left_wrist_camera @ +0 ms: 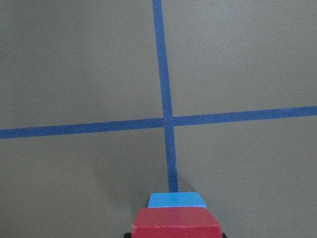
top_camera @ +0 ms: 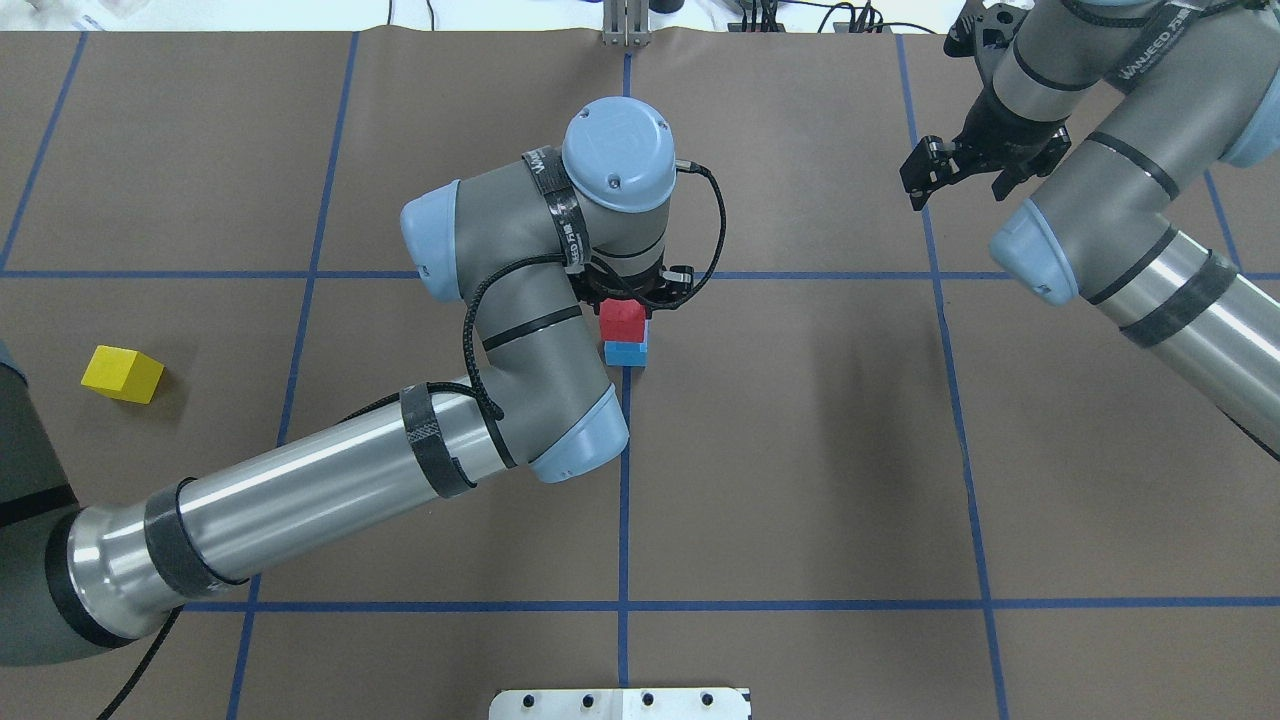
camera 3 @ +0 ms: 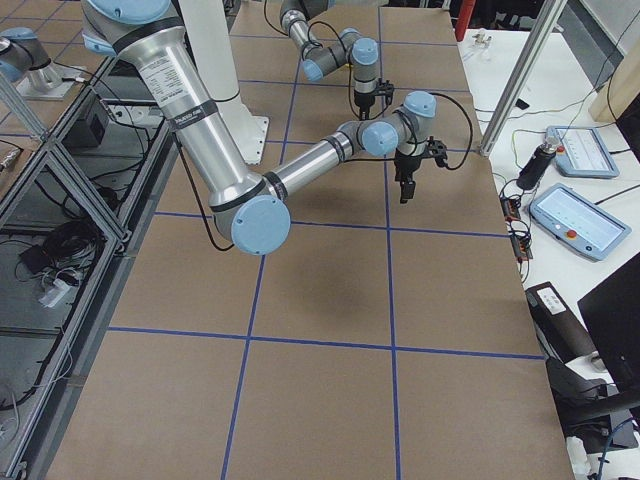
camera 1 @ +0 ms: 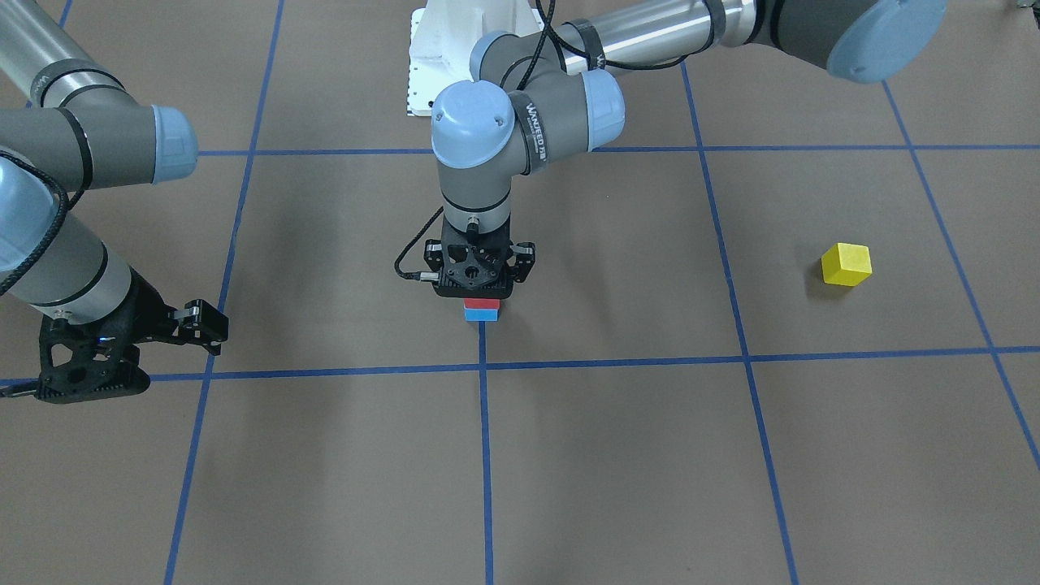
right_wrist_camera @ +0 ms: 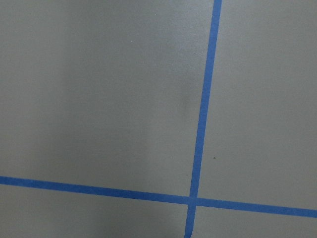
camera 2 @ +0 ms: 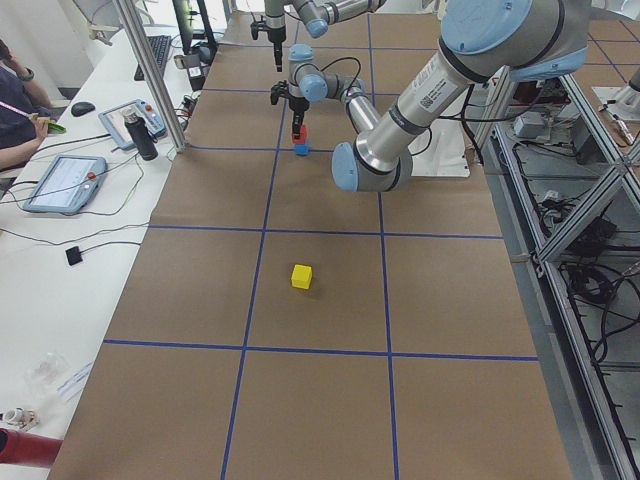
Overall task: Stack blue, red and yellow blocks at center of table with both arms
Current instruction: 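Open the left gripper and withdraw it from the stack, then lower the left gripper onto the yellow cube and close on it, then carry the yellow cube with the left gripper onto the red cube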
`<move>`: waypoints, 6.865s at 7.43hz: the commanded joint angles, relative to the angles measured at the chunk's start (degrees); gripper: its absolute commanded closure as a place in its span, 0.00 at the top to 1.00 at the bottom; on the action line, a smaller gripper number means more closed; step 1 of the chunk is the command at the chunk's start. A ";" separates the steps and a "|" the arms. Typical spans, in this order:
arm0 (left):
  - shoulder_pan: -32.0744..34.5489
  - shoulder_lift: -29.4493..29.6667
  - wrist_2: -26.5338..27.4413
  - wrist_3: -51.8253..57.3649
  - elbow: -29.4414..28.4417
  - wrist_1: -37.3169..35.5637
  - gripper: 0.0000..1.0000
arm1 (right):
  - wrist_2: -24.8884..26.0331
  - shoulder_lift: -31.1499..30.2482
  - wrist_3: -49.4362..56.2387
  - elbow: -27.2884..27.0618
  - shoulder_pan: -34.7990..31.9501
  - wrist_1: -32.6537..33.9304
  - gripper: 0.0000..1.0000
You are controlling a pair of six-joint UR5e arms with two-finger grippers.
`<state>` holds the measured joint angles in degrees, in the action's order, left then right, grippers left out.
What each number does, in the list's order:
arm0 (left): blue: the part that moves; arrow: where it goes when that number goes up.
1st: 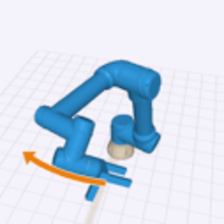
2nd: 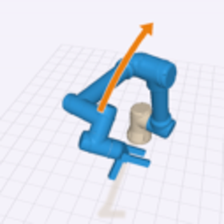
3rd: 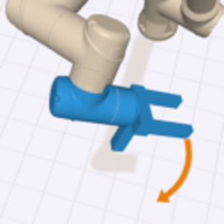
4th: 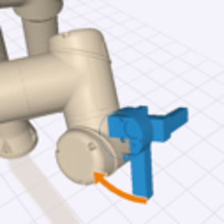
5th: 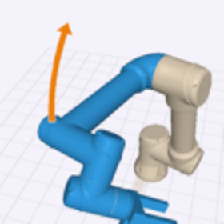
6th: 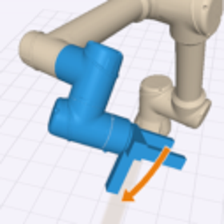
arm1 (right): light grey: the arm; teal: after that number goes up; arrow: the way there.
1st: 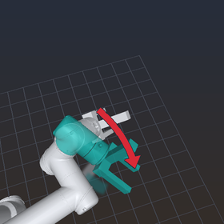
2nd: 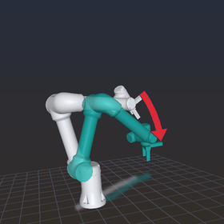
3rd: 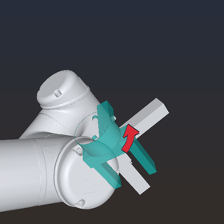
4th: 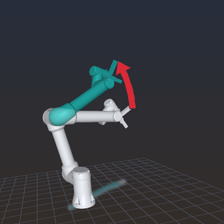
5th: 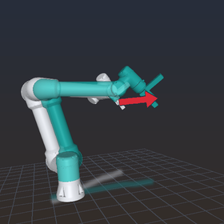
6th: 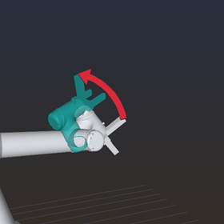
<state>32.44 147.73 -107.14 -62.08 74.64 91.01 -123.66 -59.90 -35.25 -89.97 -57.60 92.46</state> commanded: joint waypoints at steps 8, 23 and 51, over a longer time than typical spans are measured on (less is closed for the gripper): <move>6.99 -1.99 -9.72 -2.80 6.89 -0.45 1.00 | -6.85 -5.91 13.41 -0.74 -11.28 0.44 0.99; 27.07 -55.19 -14.33 25.08 19.06 27.12 1.00 | -11.51 -19.82 32.09 -0.56 -23.43 0.09 0.99; 11.27 -11.75 -19.34 3.06 23.93 -22.71 0.00 | -11.78 -19.82 32.09 -0.65 -23.43 0.09 0.99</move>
<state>46.67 127.82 -126.71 -52.75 102.42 69.49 -135.41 -79.59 -3.23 -90.60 -81.03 92.55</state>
